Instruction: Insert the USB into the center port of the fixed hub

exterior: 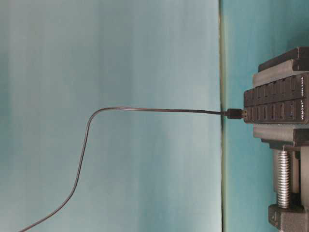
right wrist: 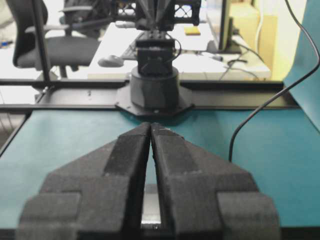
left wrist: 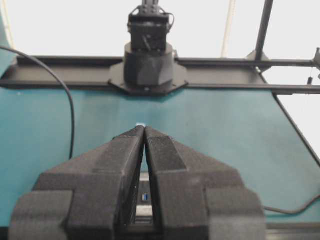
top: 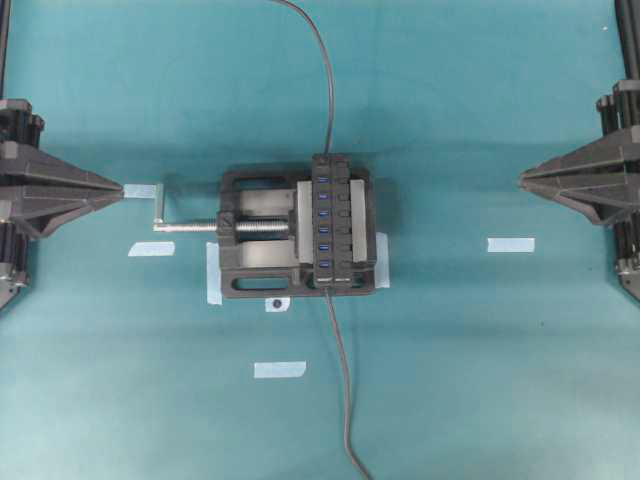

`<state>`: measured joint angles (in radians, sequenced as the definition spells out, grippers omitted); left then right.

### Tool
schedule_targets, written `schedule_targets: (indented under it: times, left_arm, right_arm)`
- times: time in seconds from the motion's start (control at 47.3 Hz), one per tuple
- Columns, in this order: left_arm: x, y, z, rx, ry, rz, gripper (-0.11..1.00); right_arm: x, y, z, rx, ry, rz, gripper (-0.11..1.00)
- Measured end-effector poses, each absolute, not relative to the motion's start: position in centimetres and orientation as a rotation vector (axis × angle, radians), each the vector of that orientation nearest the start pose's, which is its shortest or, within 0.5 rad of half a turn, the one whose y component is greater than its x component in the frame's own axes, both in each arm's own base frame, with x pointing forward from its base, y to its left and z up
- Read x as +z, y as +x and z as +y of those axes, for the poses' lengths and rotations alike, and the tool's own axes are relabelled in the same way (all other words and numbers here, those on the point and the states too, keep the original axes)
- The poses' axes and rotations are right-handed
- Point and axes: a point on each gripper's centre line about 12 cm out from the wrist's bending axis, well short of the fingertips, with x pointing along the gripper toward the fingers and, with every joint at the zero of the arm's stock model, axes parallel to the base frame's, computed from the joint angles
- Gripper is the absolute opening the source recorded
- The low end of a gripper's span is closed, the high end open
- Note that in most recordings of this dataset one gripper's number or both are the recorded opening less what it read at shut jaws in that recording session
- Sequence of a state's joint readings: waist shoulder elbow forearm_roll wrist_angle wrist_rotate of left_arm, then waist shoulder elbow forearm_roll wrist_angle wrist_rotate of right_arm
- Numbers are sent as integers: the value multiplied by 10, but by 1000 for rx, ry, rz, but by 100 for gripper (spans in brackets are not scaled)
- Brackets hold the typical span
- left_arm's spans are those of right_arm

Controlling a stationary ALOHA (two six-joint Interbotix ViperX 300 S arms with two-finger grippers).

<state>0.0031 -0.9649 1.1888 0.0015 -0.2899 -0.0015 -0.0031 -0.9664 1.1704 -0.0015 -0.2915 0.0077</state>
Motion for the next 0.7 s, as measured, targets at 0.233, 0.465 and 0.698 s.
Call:
schedule_targets:
  times: [0.233, 0.465, 0.698]
  left_arm:
    - [295, 192, 0, -1, -23, -97, 1]
    - [294, 195, 0, 0, -22, -26, 1]
    - [291, 199, 0, 1, -20, 38, 1]
  right_arm:
    - [295, 195, -6, -30, 148, -89, 6]
    - [287, 193, -9, -52, 235, 2, 2]
    - [287, 195, -15, -90, 244, 98, 2]
